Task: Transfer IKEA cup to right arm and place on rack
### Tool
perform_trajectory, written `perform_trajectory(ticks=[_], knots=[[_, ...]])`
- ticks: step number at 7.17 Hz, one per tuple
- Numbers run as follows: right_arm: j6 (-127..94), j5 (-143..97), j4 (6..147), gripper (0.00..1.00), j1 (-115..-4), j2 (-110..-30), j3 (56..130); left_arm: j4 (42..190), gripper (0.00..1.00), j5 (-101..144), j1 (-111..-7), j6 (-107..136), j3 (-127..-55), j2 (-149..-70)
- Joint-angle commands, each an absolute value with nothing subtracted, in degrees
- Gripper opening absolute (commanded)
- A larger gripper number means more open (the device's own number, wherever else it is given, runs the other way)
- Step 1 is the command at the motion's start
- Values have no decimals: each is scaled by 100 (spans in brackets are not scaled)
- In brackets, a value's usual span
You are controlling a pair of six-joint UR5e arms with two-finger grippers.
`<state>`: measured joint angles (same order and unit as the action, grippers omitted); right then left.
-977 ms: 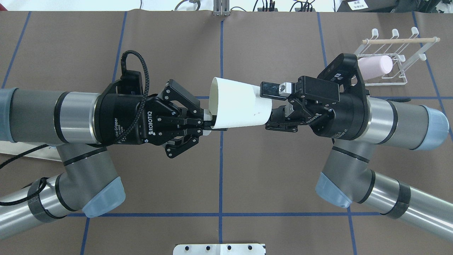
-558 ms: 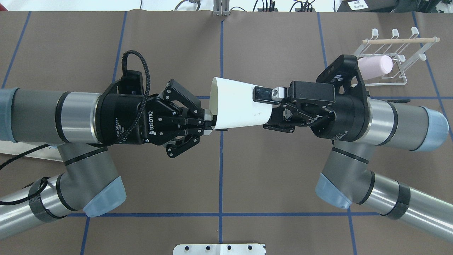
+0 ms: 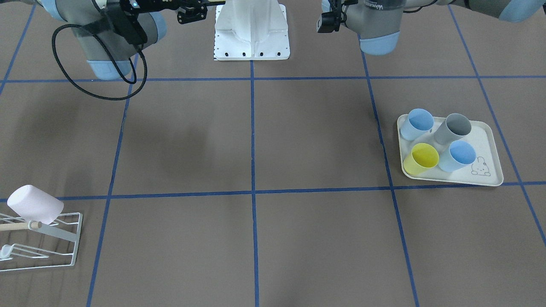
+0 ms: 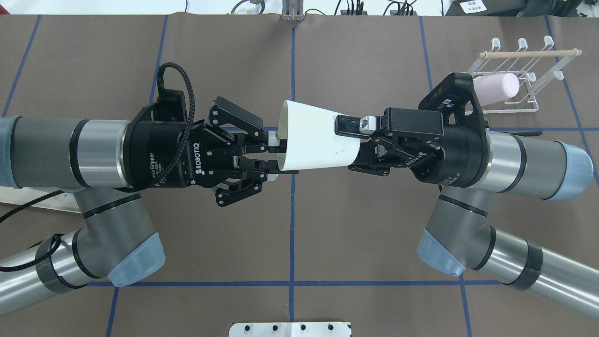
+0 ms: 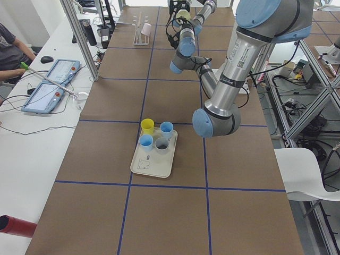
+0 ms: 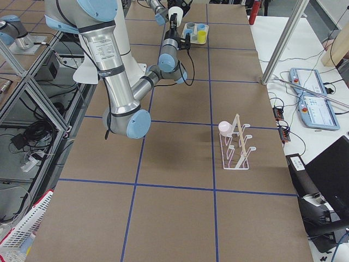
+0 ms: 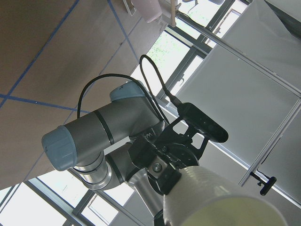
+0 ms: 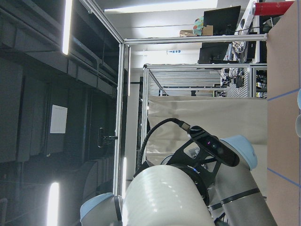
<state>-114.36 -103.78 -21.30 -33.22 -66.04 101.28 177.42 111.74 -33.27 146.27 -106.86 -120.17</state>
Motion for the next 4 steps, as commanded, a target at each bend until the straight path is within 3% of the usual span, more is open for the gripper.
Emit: perform_trajectory(ticks=[1, 4], knots=[[-11426, -10371, -2188, 22, -3331, -6644, 10108, 17719, 100, 11100, -3724, 14573, -10793, -11893], [-10999, -10116, -2171, 22, -3514, -6758, 9985, 17614, 100, 12016, -4864, 13594, -10785, -10752]])
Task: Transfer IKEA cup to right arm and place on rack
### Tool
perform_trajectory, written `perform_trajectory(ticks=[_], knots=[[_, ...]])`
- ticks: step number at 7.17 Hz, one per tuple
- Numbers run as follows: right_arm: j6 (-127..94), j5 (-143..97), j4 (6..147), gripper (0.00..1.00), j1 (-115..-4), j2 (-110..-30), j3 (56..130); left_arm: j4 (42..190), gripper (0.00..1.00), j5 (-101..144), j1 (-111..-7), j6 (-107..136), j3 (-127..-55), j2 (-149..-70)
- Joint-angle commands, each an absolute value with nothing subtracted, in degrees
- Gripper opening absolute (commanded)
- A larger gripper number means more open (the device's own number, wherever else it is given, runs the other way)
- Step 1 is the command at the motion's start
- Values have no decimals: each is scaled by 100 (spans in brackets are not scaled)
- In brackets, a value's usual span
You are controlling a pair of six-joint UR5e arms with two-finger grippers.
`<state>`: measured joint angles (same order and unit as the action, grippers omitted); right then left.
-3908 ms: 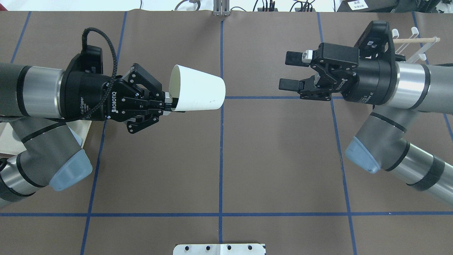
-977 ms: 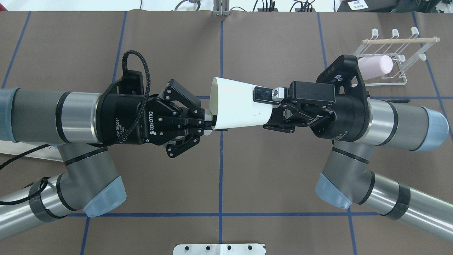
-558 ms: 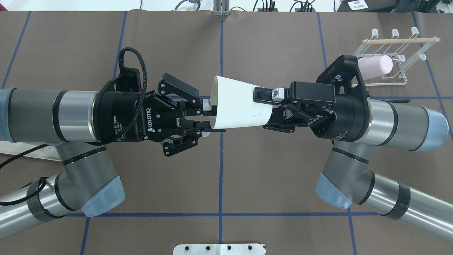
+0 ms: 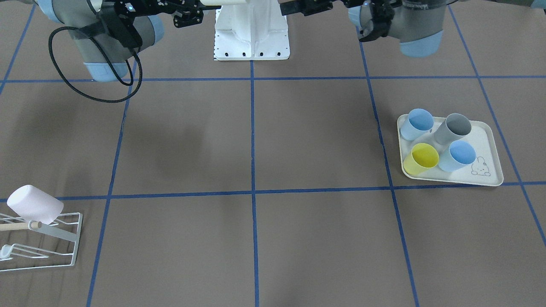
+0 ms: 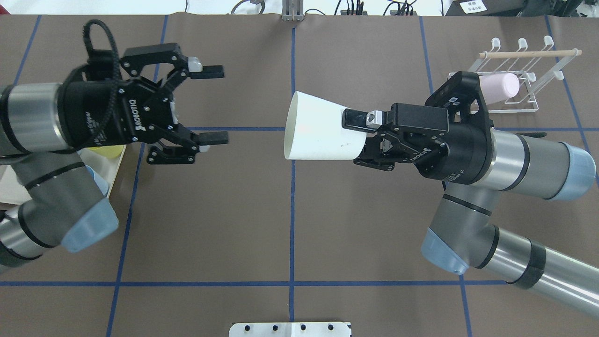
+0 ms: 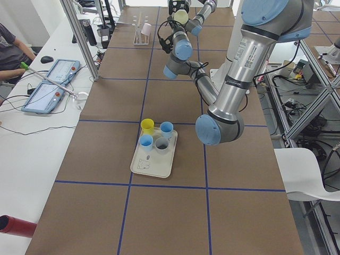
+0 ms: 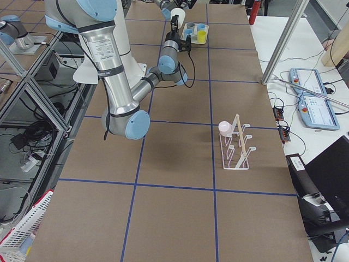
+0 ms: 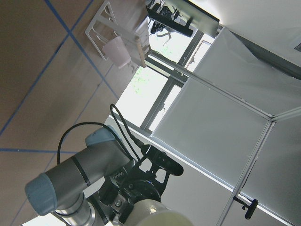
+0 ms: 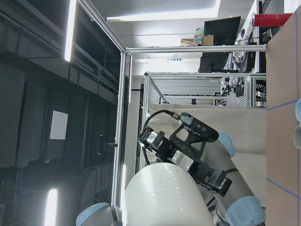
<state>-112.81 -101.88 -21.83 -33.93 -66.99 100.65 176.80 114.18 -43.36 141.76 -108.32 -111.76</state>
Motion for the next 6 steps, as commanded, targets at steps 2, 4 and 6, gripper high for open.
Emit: perform_trajectory(ticks=[2, 4, 6], knots=[[-10742, -10404, -1996, 22, -4189, -7056, 9688, 16416, 100, 13780, -6119, 11937, -10321, -10635], [-10092, -11195, -1017, 22, -4953, -7110, 9475, 15437, 100, 14589, -7037, 9878, -9793, -10574], [-9042, -12586, 702, 22, -5936, -7040, 9509, 14874, 100, 14520, -7232, 8603, -9721, -10338]])
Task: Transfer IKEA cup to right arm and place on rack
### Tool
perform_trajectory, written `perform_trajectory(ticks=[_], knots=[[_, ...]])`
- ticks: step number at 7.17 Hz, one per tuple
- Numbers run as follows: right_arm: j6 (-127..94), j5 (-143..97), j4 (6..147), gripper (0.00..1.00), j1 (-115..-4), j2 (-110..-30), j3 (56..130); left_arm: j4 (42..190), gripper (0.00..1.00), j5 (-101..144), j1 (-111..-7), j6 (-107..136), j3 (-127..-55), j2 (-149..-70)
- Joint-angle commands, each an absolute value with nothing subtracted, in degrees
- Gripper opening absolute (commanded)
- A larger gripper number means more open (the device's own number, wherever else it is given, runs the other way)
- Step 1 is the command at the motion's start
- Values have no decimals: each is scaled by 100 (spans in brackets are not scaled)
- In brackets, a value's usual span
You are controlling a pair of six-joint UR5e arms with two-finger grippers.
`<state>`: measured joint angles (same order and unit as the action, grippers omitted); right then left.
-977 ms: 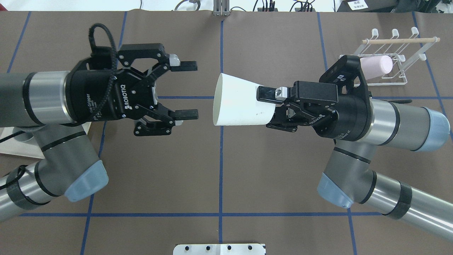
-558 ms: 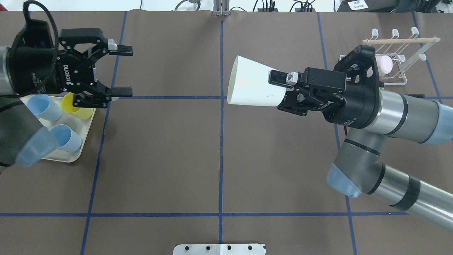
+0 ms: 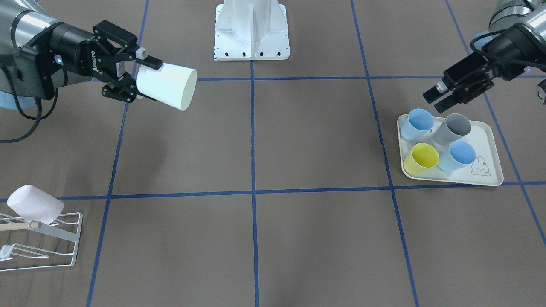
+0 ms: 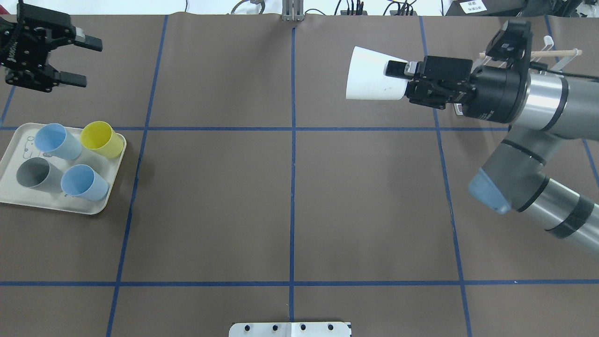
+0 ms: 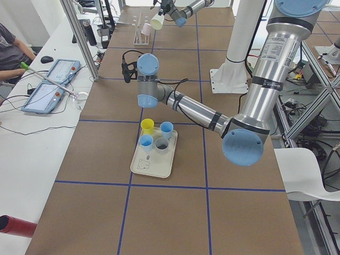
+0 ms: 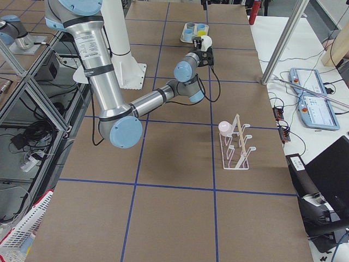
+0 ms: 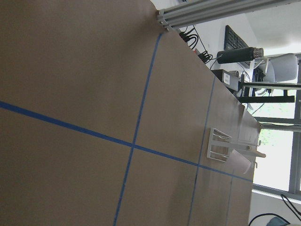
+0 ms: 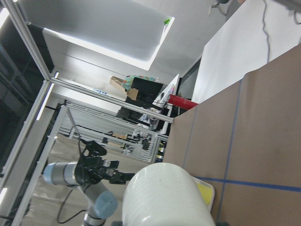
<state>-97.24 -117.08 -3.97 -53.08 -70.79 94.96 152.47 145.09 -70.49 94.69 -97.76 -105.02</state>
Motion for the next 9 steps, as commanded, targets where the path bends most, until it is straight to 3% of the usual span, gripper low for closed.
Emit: perform_trajectory(ticks=[1, 7, 9], knots=[[-8348, -13282, 1799, 22, -6463, -6910, 9553, 14723, 100, 14502, -7338, 8048, -9712, -10179], [-3639, -13614, 7014, 18, -7838, -6742, 10178, 13098, 100, 12844, -7708, 5234, -9817, -9748], [-2510, -13667, 7968, 18, -8032, -6976, 10230, 12623, 100, 12727, -7743, 4399, -9826, -9590]])
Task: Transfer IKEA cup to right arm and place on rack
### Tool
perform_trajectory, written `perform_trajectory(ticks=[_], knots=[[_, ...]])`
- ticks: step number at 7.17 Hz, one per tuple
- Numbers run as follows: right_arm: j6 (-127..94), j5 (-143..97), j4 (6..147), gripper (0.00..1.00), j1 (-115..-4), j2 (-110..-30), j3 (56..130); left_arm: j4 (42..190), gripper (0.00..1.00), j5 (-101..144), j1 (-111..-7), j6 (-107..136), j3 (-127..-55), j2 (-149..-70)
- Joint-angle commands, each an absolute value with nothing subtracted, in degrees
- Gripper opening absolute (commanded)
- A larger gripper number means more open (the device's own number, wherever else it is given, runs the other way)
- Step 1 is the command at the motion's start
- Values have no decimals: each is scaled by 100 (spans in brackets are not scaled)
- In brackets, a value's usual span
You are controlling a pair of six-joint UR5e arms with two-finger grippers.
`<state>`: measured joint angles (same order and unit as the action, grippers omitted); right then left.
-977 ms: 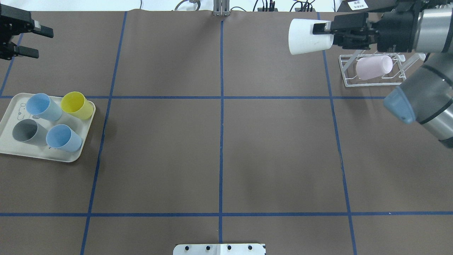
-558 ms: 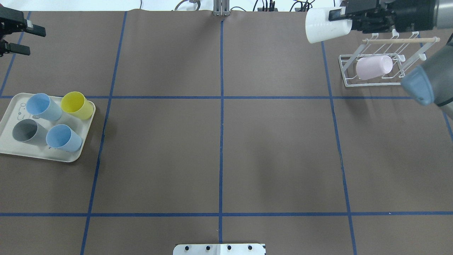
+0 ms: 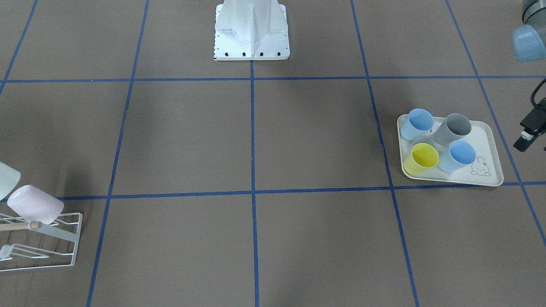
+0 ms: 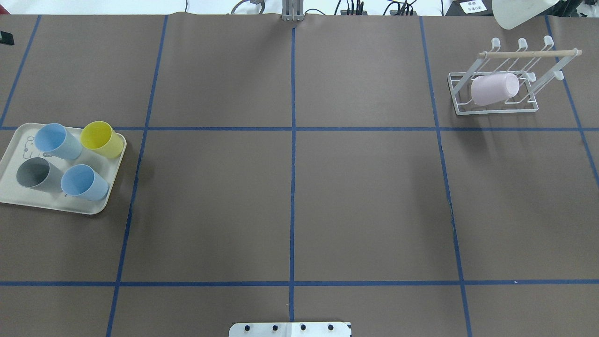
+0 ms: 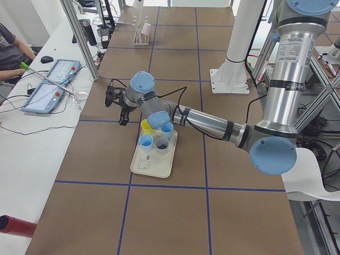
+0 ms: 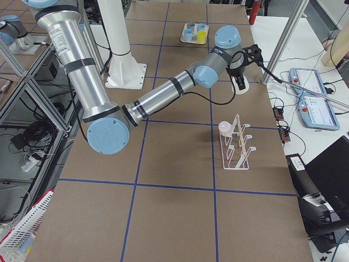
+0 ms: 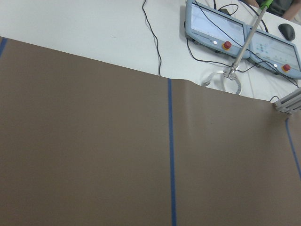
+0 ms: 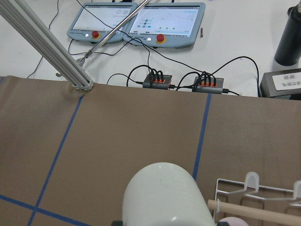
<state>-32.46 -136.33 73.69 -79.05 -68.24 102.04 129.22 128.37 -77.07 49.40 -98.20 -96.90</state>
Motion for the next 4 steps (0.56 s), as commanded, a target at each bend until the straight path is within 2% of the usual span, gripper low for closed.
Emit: perform_trajectory(ticks=[1, 4], knots=[[-2122, -13693, 8163, 18, -7998, -7335, 10187, 12430, 100, 12709, -7752, 4255, -9826, -9580], [-1540, -13737, 8191, 17, -7937, -7409, 9617, 12296, 100, 12700, -7761, 3990, -9931, -9308]])
